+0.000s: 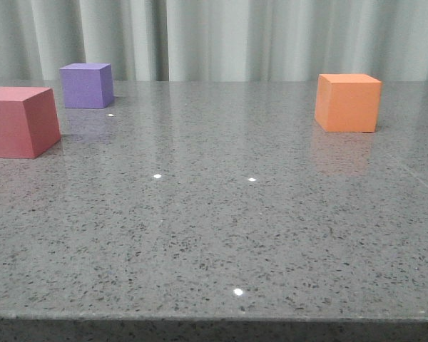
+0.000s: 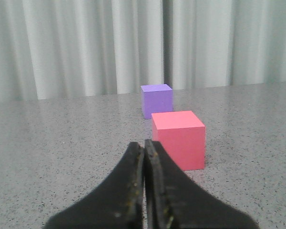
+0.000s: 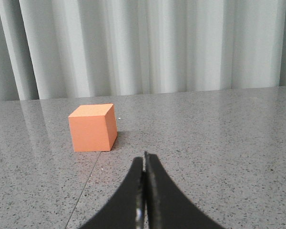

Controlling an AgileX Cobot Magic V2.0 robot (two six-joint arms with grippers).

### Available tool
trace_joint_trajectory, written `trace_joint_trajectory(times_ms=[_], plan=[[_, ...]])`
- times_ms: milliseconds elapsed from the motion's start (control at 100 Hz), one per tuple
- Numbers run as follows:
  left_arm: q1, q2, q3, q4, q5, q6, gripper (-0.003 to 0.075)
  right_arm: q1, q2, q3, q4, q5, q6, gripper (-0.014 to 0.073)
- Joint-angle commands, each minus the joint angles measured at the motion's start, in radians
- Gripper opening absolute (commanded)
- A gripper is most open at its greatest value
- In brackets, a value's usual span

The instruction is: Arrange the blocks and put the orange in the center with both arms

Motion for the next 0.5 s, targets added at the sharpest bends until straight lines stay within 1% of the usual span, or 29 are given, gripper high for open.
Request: trace_joint_trajectory(times_ms=[0,290,390,490], plan=[[0.003,-0.037,0.043,-0.006,-0.073,-0.005,-0.002,-0.006,-0.02,-0.018,-0.001,-0.082,-0.007,-0.011],[0.003,-0.037,0.043,-0.006,-0.073,-0.005,-0.002,-0.006,-0.019,-0.031,-0.001,-0.151,-0.007,-0.011],[0.003,-0.037,0.043,-0.006,-0.073,-0.005,-0.002,-0.006,-0.011,-0.082,-0.001,-0.121,-0.007,-0.011],[0.003,-0.037,0.043,-0.006,-0.073,-0.005,-0.002,-0.006,0.025,-0.175,-0.001,-0.015,-0.007,-0.011]])
